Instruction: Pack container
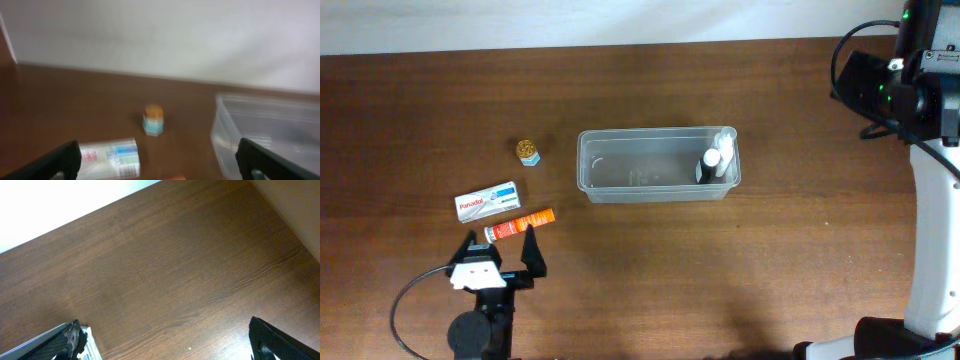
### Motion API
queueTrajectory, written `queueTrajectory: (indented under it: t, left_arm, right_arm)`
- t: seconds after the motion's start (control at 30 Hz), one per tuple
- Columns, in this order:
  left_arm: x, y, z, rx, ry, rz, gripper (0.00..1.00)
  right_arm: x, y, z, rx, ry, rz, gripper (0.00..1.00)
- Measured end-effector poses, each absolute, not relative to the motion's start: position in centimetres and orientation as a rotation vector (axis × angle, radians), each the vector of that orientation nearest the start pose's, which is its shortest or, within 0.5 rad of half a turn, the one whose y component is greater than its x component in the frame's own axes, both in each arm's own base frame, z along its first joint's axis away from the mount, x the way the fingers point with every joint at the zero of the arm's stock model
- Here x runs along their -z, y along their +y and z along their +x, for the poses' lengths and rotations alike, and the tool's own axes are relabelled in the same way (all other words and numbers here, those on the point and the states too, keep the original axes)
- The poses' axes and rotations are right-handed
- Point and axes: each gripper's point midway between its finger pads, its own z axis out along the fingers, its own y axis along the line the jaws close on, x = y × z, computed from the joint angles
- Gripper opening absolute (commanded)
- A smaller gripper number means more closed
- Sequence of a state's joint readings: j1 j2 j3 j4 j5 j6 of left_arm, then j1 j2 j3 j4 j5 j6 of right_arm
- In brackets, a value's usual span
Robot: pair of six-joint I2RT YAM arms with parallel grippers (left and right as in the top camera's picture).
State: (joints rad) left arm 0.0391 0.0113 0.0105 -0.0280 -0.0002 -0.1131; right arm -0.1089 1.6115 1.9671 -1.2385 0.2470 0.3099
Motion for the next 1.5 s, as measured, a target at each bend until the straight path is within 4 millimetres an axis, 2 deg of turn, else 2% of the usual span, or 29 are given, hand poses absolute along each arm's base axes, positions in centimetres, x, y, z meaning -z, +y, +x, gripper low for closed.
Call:
queueTrajectory:
  t: [0.1,0.2,0.27,0.43,0.57,0.67,0.8,0.93,1.3,1.5]
  left_arm:
    - [-22.3,1.3,24.2,0.048,1.377,-0.120,0.99]
    - [-25.7,1.3,23.3,0.051,1.238,-0.110,0.99]
    - [-25.6,1.3,23.4,0.047,1.256,-0.114,1.00]
    - [-23.9,2.5,25.4,0.006,1.500,-0.165,0.99]
    - [-26.2,3.5,27.7,-0.007,1.651,-0.195,0.99]
    - [-27.4,3.9,30.4,0.024,1.809,-0.203,1.00]
    - [-24.8,4.2,33.0,0.082,2.141,-0.253,0.99]
    - [-21.2,3.9,34.5,0.146,2.403,-0.293,0.99]
    - [-10.8,3.5,37.1,0.255,2.698,-0.348,1.00]
    - [-6.2,4.0,38.1,0.242,2.776,-0.375,0.99]
  right_arm:
    - [-33.3,-8.4,38.5,0.212,2.351,0.610,0.98]
    - [-33.3,-8.4,38.5,0.213,2.351,0.611,0.98]
    - [-33.3,-8.4,38.5,0.212,2.351,0.610,0.98]
    - [-33.3,-8.4,38.5,0.213,2.352,0.610,0.98]
    - [-33.2,-8.4,38.5,0.213,2.354,0.611,0.98]
    - [-33.2,-8.4,38.5,0.213,2.354,0.611,0.99]
    - [-33.2,-8.4,38.5,0.214,2.355,0.611,0.98]
    - [-33.2,-8.4,38.5,0.214,2.355,0.611,0.98]
    - [-33.2,-8.4,38.5,0.213,2.355,0.610,0.98]
    - [-33.2,-8.4,38.5,0.213,2.355,0.611,0.98]
